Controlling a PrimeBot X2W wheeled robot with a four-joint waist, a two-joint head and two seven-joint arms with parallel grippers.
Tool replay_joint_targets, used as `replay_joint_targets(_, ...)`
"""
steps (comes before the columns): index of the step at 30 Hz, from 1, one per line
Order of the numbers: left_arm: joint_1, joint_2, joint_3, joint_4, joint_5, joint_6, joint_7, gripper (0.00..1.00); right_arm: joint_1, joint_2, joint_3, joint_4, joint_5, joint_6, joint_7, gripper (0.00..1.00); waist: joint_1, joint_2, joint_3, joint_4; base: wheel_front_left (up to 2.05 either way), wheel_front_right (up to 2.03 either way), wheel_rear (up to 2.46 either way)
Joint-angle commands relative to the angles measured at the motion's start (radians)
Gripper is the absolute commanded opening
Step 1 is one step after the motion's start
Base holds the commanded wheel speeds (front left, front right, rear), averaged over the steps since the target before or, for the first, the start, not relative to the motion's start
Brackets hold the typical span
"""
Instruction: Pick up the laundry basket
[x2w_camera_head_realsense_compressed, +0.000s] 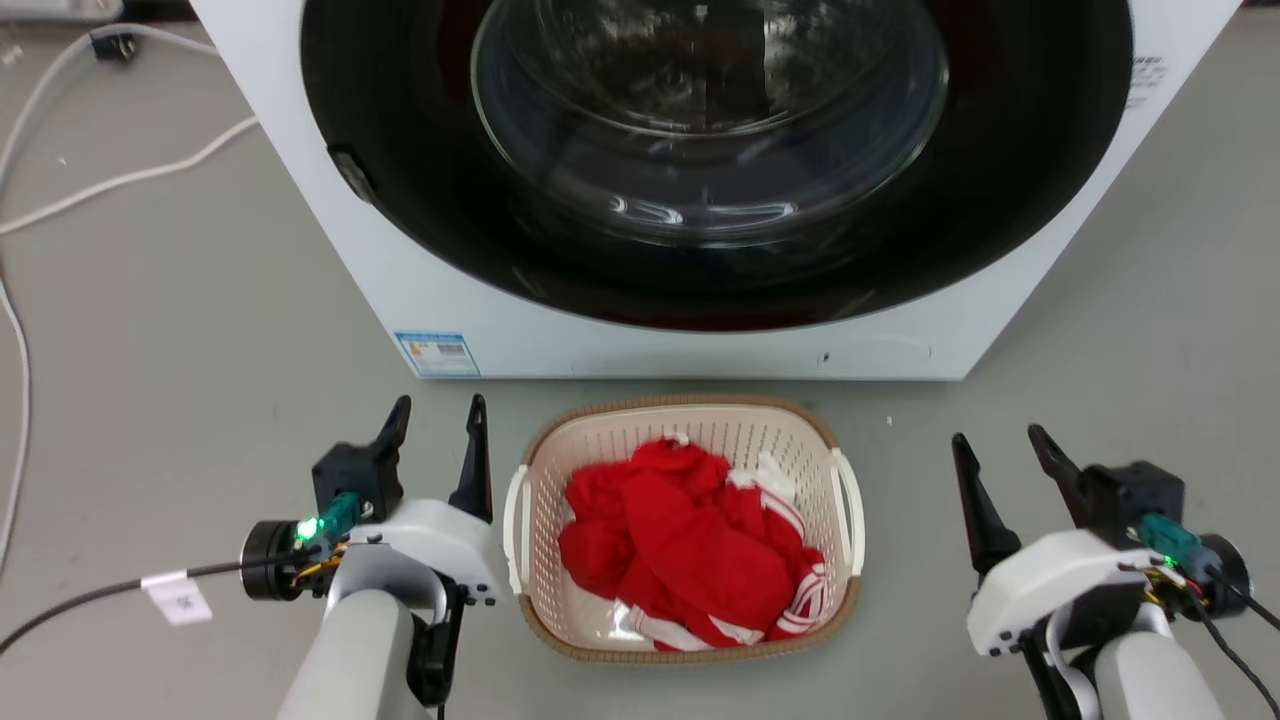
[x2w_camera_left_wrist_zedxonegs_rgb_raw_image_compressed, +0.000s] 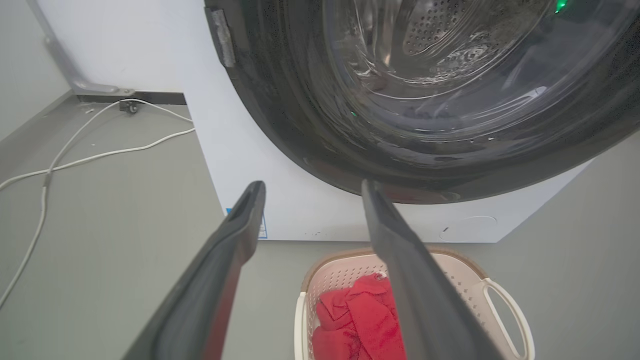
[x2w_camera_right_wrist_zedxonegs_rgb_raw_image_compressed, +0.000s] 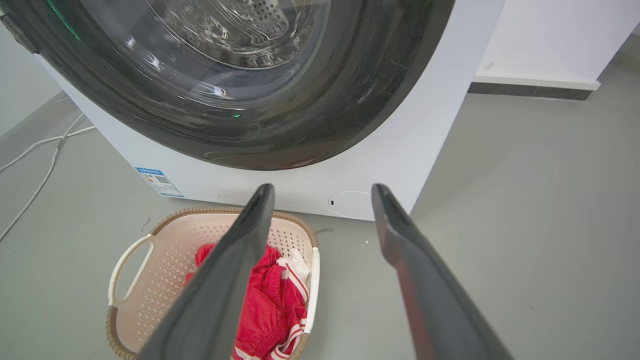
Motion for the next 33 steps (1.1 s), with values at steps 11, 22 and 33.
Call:
replay_joint_targets(11, -0.203, 0.036, 0.000, 0.297, -0.054, -0.074, 0.107, 1.00, -0.235, -0.001, 0.077, 0.286, 0.001, -0.001, 0.074, 1.00, -0.0001, 0.0000, 0.213, -0.025, 0.00, 0.00, 0.00)
replay_joint_targets(22, -0.373, 0.065, -0.030, 0.577, -0.104, -0.129, 0.206, 1.00, -0.488, -0.004, 0.185, 0.635, 0.064, -0.001, 0.113, 1.00, -0.0001, 0.0000, 0.364, -0.042, 0.00, 0.00, 0.00)
replay_joint_targets(33, -0.514, 0.093, -0.071, 0.695, -0.153, -0.137, 0.255, 1.00, -0.695, 0.001, 0.310, 0.863, 0.182, -0.001, 0.163, 1.00, -0.0001, 0.0000, 0.495, -0.063, 0.00, 0.00, 0.00)
